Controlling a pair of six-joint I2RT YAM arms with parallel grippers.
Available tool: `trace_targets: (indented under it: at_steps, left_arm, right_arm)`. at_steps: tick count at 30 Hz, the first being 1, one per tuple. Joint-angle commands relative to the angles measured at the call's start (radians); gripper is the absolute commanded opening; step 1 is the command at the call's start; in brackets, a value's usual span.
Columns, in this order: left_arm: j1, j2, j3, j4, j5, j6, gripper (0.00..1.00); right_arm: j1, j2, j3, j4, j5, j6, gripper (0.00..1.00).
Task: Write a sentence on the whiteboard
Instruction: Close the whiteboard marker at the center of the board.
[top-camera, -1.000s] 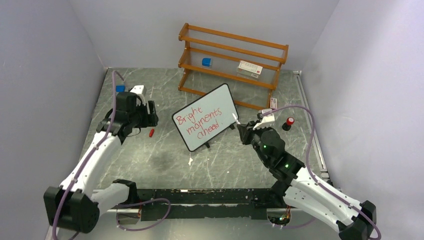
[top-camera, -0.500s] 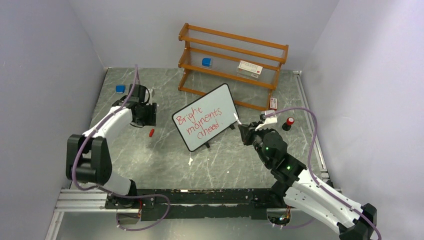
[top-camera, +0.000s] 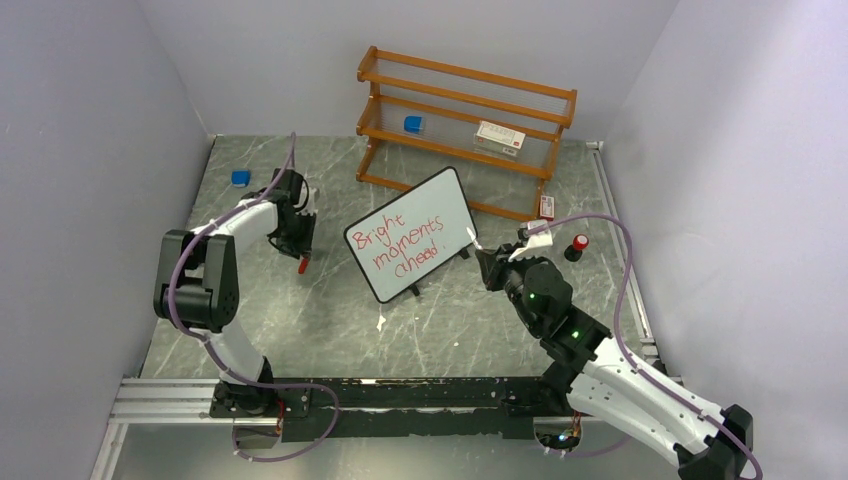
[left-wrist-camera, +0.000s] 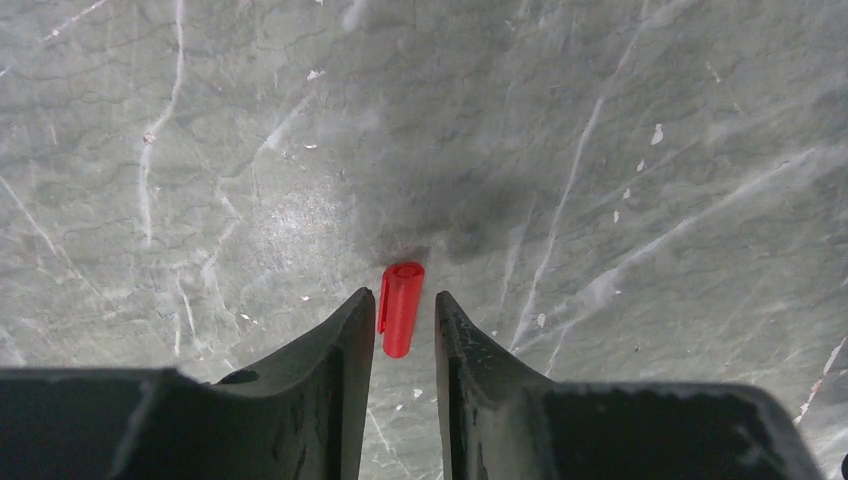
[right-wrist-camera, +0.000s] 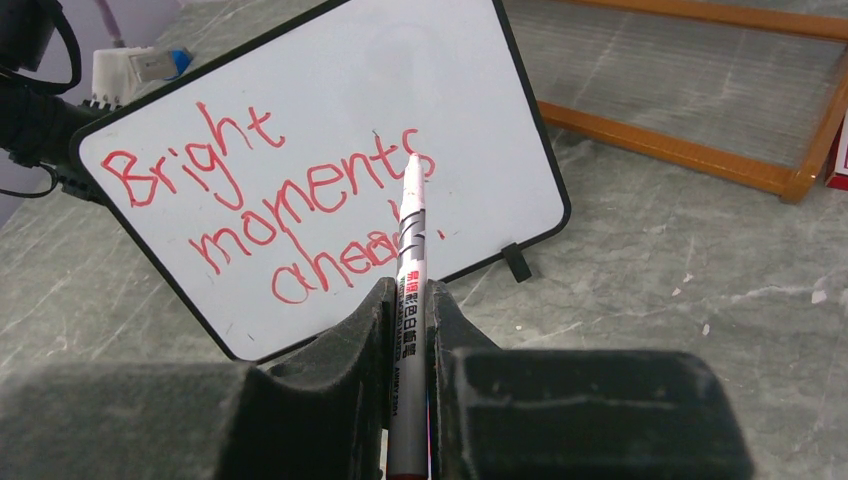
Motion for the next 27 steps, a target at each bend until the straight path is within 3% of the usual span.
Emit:
trace_targets:
  at_steps: [1, 11, 16, 23, 27]
  left_arm:
    - [0.009, 0.013, 0.02, -0.021, 0.014, 0.024, 0.32]
    - [0.009, 0.08, 0.032, -0.037, 0.005, 0.061, 0.29]
    - [0.007, 0.097, 0.024, -0.048, 0.004, 0.066, 0.23]
    - [0.009, -0.011, -0.016, -0.022, 0.07, 0.051, 0.05]
    - [0.01, -0.103, -0.045, 0.01, 0.124, -0.011, 0.05]
  right_arm:
    - [-0.006, 0.004, -0.004, 0.027, 0.013, 0.006, 0.0]
    - [-0.005, 0.008, -0.002, 0.02, 0.015, 0.002, 0.0]
    - [-0.005, 0.014, 0.002, 0.018, 0.01, 0.001, 0.0]
    - [-0.005, 0.015, -0.002, 0.037, -0.023, -0.02, 0.0]
    - [-0.002, 0.038, -0.001, 0.057, -0.068, -0.03, 0.0]
